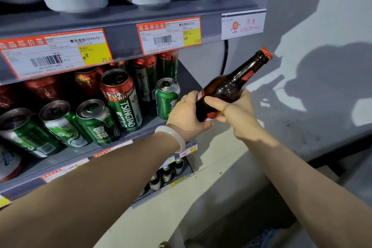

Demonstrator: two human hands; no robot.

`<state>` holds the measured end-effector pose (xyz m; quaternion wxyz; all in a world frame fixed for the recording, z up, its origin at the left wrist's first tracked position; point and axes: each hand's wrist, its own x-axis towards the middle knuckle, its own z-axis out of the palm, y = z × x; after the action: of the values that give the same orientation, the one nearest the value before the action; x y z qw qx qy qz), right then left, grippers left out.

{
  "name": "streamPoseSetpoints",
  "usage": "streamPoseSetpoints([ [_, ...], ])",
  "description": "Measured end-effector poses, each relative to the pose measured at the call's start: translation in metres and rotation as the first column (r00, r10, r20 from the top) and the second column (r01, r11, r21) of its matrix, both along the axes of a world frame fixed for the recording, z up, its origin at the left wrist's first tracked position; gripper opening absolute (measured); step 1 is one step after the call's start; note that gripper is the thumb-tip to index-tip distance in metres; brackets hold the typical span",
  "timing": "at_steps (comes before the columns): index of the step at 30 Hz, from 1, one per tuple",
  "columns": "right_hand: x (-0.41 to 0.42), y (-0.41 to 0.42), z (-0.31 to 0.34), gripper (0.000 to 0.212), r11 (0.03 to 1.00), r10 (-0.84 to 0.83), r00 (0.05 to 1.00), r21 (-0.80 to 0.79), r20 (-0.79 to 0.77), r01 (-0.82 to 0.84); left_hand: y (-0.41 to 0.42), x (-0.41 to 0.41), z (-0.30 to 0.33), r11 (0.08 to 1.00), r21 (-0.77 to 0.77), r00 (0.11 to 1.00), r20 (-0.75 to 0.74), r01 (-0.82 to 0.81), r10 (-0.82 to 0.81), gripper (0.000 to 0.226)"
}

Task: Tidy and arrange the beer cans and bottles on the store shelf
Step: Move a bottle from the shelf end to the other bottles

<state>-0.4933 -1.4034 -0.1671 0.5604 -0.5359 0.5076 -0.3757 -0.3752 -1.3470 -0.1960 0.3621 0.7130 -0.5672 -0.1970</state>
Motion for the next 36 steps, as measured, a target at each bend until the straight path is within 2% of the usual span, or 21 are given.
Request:
streamPoseSetpoints([
  [3,-0.002,0.010,0.000,0.081,0.997,0.039,0.998,0.062,-0.047,-0.036,0.018,0.002,0.001,1.000,0.010,1.000,0.015,0.004,-0.004,0.068],
  [5,-0.006,0.017,0.001,0.074,0.993,0.113,0.987,0.052,-0.110,-0.108,0.032,0.004,0.001,0.997,0.074,0.997,-0.072,-0.005,0.010,0.070],
  [6,-0.009,0.020,0.002,0.067,0.986,0.163,0.978,0.044,-0.133,-0.159,0.038,0.004,0.001,0.994,0.113,0.986,-0.167,0.004,0.015,0.069],
  [9,-0.013,0.026,0.008,0.049,0.943,0.325,0.943,0.104,-0.070,-0.317,0.054,0.007,0.001,0.987,0.139,0.860,-0.510,0.084,-0.002,0.049],
  [11,-0.013,0.026,0.015,0.043,0.900,0.409,0.913,0.161,0.003,-0.404,0.064,0.009,0.001,0.979,0.157,0.767,-0.642,0.129,0.002,0.040],
  [13,-0.010,0.024,0.021,0.046,0.857,0.483,0.876,0.197,0.016,-0.476,0.071,0.012,0.000,0.970,0.182,0.699,-0.715,0.162,0.018,0.054],
  [15,-0.004,0.025,0.024,0.057,0.811,0.542,0.840,0.250,0.020,-0.529,0.078,0.018,-0.001,0.962,0.208,0.670,-0.741,0.178,0.036,0.068],
  [17,0.003,0.029,0.025,0.055,0.781,0.582,0.813,0.282,-0.008,-0.557,0.086,0.025,-0.002,0.952,0.226,0.655,-0.754,0.204,0.039,0.071],
  [19,0.010,0.037,0.026,0.047,0.760,0.627,0.777,0.258,-0.053,-0.596,0.095,0.031,-0.002,0.942,0.244,0.652,-0.758,0.229,0.038,0.068],
  [22,0.022,0.050,0.026,0.048,0.774,0.630,0.769,0.173,-0.110,-0.610,0.109,0.043,0.003,0.939,0.253,0.663,-0.748,0.234,0.036,0.052],
  [24,0.032,0.059,0.023,0.052,0.783,0.622,0.772,0.131,-0.135,-0.608,0.118,0.051,0.006,0.942,0.259,0.683,-0.729,0.216,0.044,0.057],
  [28,0.057,0.078,0.018,0.059,0.801,0.598,0.790,0.084,-0.131,-0.593,0.141,0.061,0.007,0.962,0.264,0.712,-0.690,0.077,0.132,0.065],
  [31,0.075,0.097,0.017,0.058,0.779,0.626,0.769,0.069,-0.130,-0.623,0.165,0.070,0.003,0.963,0.261,0.738,-0.636,-0.067,0.223,0.087],
  [36,0.111,0.142,0.023,0.049,0.699,0.715,0.693,0.074,-0.094,-0.711,0.220,0.092,0.003,0.955,0.237,0.713,-0.639,-0.176,0.290,0.074],
])
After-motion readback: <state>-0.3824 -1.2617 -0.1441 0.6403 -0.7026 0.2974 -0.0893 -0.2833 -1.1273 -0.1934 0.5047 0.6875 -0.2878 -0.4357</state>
